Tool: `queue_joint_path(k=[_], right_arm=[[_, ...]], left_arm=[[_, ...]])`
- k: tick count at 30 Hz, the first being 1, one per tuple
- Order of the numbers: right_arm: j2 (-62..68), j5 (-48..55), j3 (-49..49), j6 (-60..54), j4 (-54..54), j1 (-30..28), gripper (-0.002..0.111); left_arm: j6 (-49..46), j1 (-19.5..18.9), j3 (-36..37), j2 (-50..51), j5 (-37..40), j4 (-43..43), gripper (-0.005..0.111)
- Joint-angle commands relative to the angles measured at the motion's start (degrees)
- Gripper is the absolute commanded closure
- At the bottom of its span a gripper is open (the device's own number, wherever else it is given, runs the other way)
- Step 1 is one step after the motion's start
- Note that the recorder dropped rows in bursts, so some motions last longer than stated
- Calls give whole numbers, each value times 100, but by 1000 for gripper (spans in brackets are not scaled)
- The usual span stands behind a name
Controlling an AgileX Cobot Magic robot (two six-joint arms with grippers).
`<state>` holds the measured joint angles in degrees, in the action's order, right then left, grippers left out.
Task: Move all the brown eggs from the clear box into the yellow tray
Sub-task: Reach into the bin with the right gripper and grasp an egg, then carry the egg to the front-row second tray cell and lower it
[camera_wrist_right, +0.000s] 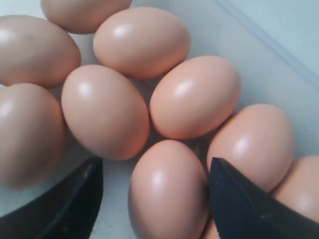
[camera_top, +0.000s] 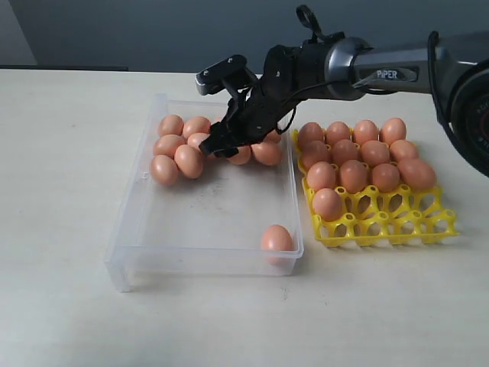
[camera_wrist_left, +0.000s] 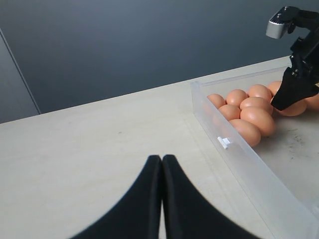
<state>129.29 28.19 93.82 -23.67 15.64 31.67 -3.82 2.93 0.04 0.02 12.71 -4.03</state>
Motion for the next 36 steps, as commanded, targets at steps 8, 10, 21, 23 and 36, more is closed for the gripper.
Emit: queue_joint_path(k=[8,10,21,23,36], right_arm=[[84,295,82,148,-81,-17,84],[14,294,82,295,-59,-17,101],[-1726,-1065,-1390,-25,1506,-17,108],[-2268,-1866,-2301,-25,1677,-17,108],[-4948,-5323,-6673,631,2223,-17,108]], left_arm=[[17,3,-4,-2,-84,0,106],[17,3,-4,-2,-84,0,106],[17,3,-4,-2,-84,0,106],[17,3,-4,-2,-84,0,106],[17,3,-4,-2,-84,0,106]])
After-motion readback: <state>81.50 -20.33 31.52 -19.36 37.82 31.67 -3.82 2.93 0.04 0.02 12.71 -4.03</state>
